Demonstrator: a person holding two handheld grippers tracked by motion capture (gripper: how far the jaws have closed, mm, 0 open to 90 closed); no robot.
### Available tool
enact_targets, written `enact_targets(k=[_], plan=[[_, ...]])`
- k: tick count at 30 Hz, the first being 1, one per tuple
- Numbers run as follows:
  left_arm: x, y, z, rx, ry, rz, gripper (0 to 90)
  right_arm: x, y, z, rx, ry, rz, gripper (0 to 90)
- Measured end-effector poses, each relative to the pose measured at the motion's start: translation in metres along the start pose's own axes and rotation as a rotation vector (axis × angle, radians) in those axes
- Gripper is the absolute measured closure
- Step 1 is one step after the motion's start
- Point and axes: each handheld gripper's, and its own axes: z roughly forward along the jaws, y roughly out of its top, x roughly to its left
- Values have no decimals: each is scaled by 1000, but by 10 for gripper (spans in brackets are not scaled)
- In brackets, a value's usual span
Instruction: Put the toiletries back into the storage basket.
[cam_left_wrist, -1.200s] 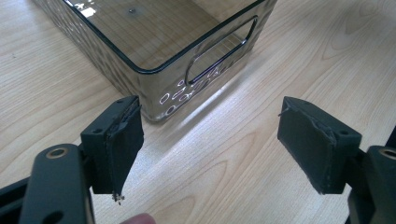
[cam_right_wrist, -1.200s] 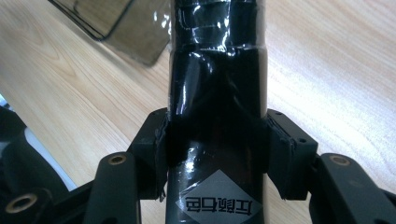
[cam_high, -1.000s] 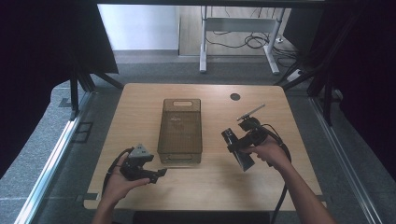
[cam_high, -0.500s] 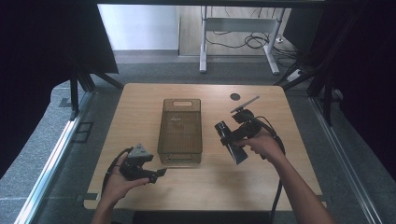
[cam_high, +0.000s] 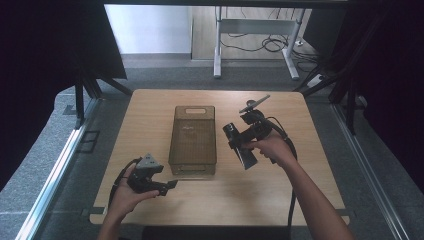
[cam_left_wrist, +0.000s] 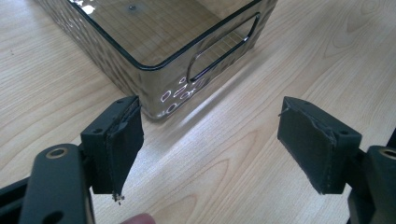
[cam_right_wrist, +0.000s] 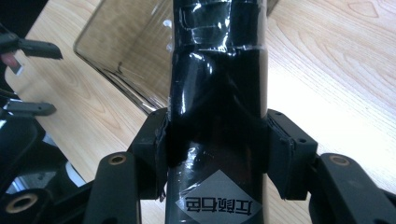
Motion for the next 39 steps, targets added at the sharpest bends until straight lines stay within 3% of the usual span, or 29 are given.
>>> enact_targets(k=[24,39], plan=[[-1,1,0,0,-9,13,225,26,33,17,7,54,-8,463],[0,0,-2,-10,-9,1,225,37,53,27,21,51,-8,463]])
